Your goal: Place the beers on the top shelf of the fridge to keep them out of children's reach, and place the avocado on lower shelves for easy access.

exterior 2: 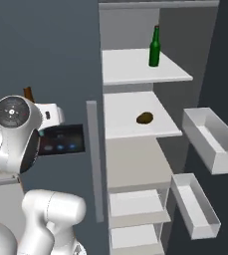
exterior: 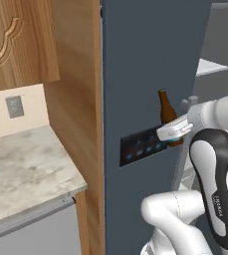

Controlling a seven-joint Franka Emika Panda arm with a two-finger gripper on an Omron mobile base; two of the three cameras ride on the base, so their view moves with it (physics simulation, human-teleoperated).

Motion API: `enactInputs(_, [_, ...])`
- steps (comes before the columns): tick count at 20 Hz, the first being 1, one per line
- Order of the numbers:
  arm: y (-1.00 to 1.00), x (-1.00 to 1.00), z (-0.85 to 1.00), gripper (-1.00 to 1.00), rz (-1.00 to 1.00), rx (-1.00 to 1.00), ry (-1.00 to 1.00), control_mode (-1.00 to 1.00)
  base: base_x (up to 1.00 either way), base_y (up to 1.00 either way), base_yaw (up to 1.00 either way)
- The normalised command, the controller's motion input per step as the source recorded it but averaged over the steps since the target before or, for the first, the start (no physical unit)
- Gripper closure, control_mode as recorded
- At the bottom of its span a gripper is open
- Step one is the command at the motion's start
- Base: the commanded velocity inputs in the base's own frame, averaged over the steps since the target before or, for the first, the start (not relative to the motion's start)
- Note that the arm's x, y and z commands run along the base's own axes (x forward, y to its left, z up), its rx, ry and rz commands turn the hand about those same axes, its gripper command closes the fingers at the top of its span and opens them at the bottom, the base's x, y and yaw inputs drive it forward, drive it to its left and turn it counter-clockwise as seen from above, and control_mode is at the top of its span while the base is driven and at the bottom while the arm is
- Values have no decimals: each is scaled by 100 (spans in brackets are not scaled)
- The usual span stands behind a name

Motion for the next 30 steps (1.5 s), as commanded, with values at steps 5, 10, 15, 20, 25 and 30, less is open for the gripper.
enactInputs(5, [0, 0, 0, 100, 0, 0, 0, 100, 1, -63, 21])
enactInputs(10, [0, 0, 0, 100, 0, 0, 0, 100, 0, -59, 22])
enactInputs(15, [0, 0, 0, 100, 0, 0, 0, 100, 0, -60, 21])
enactInputs(20, [0, 0, 0, 100, 0, 0, 0, 100, 0, -56, 19])
enactInputs(25, [0, 0, 0, 100, 0, 0, 0, 100, 0, -30, 11])
enactInputs(30, [0, 0, 0, 100, 0, 0, 0, 100, 2, -9, 7])
